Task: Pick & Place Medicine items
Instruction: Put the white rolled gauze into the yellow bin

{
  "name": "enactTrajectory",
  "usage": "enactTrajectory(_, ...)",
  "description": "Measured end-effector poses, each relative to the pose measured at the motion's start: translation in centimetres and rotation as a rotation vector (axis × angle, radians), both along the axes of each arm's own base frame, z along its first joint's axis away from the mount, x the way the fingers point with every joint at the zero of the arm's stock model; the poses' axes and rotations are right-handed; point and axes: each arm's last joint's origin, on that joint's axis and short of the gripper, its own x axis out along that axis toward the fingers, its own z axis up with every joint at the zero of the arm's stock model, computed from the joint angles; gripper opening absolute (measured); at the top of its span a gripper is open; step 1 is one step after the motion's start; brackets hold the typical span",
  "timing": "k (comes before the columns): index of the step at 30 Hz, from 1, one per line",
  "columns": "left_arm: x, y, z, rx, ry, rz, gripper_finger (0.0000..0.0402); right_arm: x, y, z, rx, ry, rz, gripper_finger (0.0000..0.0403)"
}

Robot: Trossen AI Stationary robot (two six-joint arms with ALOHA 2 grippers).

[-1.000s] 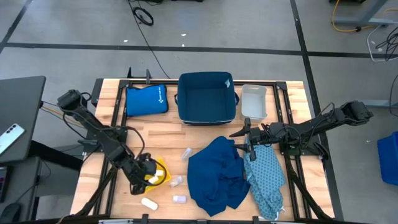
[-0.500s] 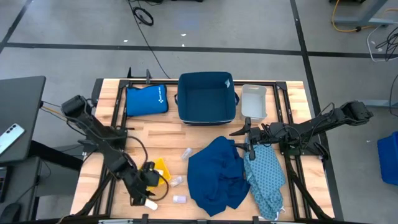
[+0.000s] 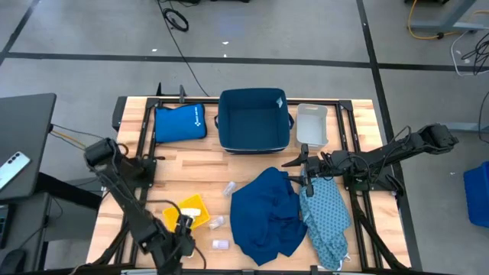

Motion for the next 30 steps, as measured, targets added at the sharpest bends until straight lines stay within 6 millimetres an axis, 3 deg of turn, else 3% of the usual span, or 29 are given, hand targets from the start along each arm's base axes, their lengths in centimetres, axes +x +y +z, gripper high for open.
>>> enactTrajectory(5,0.0,-1.2,-1.7,0.009,0.062,-0.013,0.0213,0.0,0.0,-0.1,-0.002,0.009,0.001,0.0199)
enactTrajectory(21,-0.1,-1.8,-5.1,0.051,0.162,0.031,0.0205,0.0,0.0,-0.1,-0.002,0.007,0.003,0.0199)
enactTrajectory(25,-0.1,-1.8,-5.4,0.05,0.166,0.054,0.0174,0.0,0.0,-0.1,-0.002,0.01,0.003,0.0199)
enactTrajectory(30,0.0,-1.9,-5.4,0.054,0.136,0.065,0.0094,0.0,0.0,-0.1,-0.003,0.013,0.003,0.0199)
